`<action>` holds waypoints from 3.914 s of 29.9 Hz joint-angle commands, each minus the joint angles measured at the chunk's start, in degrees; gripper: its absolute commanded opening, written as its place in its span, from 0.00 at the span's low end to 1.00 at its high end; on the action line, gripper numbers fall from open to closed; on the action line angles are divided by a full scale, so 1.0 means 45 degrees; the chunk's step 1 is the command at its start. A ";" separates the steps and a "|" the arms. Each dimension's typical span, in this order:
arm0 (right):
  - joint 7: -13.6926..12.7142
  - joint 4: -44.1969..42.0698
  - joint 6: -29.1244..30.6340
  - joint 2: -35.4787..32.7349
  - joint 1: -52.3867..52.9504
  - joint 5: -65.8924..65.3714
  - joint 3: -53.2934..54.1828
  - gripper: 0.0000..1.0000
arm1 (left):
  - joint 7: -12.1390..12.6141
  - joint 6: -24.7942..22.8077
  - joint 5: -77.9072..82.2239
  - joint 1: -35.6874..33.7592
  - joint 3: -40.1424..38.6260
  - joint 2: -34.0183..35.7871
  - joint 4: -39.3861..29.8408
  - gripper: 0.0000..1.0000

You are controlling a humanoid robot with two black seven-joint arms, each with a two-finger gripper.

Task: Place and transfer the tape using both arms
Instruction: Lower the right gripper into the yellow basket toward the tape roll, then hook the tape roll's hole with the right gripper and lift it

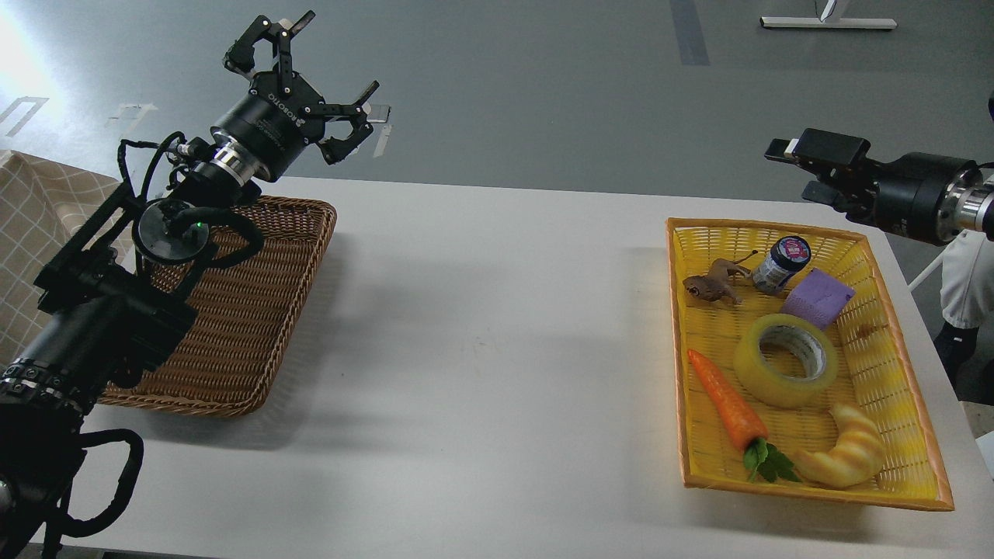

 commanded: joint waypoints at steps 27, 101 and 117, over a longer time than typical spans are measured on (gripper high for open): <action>-0.2175 0.2578 -0.0003 -0.2591 -0.3449 -0.2365 0.0021 0.99 | 0.0000 0.0000 0.0000 0.0000 -0.0079 0.0044 0.0001 0.98; -0.2703 0.3847 -0.0003 -0.2278 -0.2122 -0.6330 -0.0194 0.00 | -0.0019 0.0000 -0.0020 0.0117 -0.0098 0.0044 0.0021 0.98; -0.2781 0.3887 -0.0003 0.0022 0.0398 -0.6447 -0.0331 0.00 | -0.0019 0.0000 -0.0039 0.0000 -0.0137 0.0044 0.0021 0.98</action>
